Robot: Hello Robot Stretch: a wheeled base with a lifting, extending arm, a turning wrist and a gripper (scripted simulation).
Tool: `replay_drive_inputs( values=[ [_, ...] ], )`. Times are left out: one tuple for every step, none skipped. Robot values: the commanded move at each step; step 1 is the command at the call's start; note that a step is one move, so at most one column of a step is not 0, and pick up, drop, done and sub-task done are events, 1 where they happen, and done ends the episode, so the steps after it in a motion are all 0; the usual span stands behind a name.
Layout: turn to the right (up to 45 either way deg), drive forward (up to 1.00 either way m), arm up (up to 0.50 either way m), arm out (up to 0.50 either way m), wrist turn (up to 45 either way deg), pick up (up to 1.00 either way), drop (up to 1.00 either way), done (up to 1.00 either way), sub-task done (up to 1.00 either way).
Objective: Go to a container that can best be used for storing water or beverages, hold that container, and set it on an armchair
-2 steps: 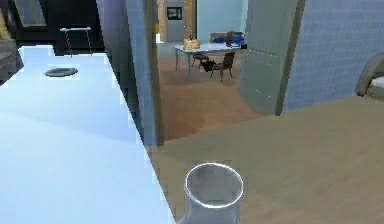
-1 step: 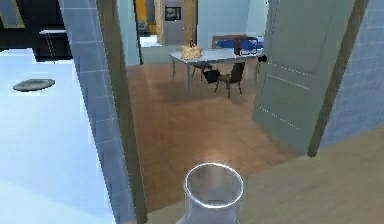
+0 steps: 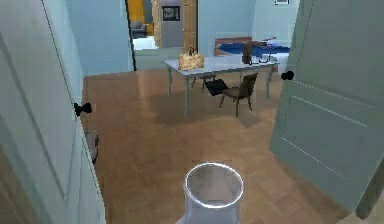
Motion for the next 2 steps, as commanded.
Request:
replay_drive_inputs(
  values=[
    [-3.0, 0.00, 0.00, 0.00, 0.0, 0.00, 0.00, 0.00, 0.00],
    [0.0, 1.00, 0.00, 0.00, 0.0, 0.00, 0.00, 0.00, 0.00]
  ],
)
